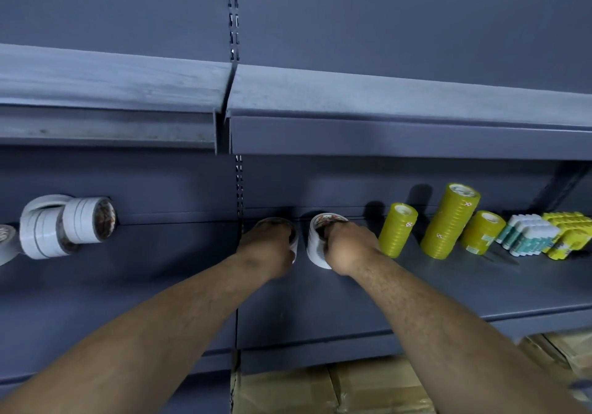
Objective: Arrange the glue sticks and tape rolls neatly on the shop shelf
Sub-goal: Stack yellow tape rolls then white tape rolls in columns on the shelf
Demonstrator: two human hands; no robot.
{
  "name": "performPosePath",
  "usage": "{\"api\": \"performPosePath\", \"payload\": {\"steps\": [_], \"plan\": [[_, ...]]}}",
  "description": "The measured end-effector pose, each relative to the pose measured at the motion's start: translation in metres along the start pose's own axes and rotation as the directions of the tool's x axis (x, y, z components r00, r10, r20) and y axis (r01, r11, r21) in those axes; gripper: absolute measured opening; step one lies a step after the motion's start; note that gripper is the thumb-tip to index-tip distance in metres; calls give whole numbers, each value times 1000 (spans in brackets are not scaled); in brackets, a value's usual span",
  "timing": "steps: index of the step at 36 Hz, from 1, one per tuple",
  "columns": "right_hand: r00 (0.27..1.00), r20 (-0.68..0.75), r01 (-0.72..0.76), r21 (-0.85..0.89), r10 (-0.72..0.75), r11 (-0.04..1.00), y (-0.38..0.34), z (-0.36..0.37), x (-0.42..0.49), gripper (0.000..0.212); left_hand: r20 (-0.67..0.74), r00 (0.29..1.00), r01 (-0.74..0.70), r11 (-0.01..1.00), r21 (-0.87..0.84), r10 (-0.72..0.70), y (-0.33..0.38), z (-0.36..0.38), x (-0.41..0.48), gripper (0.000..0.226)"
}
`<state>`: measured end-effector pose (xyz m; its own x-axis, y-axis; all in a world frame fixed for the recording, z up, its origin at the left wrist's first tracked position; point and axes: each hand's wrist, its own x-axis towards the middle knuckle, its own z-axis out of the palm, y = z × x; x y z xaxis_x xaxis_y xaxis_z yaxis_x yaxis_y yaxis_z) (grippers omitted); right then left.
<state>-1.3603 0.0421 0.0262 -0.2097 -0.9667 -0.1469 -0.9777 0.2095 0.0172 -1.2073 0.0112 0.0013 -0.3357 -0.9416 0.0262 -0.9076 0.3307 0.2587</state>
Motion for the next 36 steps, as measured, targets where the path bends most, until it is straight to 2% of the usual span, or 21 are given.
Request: {"api": "performPosePath", "payload": {"steps": [2,4,10,11,14,15,19,23,28,36], "plan": [[999,-10,32,3,-32,999,-2,-5,-4,29,-25,1000,-8,1000,12,8,0,0,-4,33],[999,-9,53,-12,-53,999,-3,-9,-6,26,-50,999,-10,1000,29,12,1,-1,-8,36],[997,12,82,24,-82,996,2,-4,-1,51,-93,995,-31,997,64,37,2,0,-20,46],[995,0,99,30,-99,995,4,-5,-2,50,-91,995,-39,995,90,47,2,-1,-20,52],[980,-100,175,29,-171,984,8,-3,-6,26,-53,998,-38,990,138,45,0,-4,-24,72],[975,-127,189,23,-184,982,10,-2,-8,26,-48,998,-27,991,128,33,1,-6,-27,74],[931,-272,242,-42,-245,969,17,9,-11,40,-71,997,24,995,99,-17,2,-9,-42,72],[917,-212,330,-72,-337,941,20,22,-7,67,-2,996,91,988,127,-92,-5,-11,-56,72],[897,-149,424,21,-417,905,0,21,-14,64,39,984,165,974,157,-173,-28,-20,-82,70],[834,-197,521,-27,-516,853,-62,25,-25,56,-25,964,264,954,140,-264,-92,-39,-132,72]]}}
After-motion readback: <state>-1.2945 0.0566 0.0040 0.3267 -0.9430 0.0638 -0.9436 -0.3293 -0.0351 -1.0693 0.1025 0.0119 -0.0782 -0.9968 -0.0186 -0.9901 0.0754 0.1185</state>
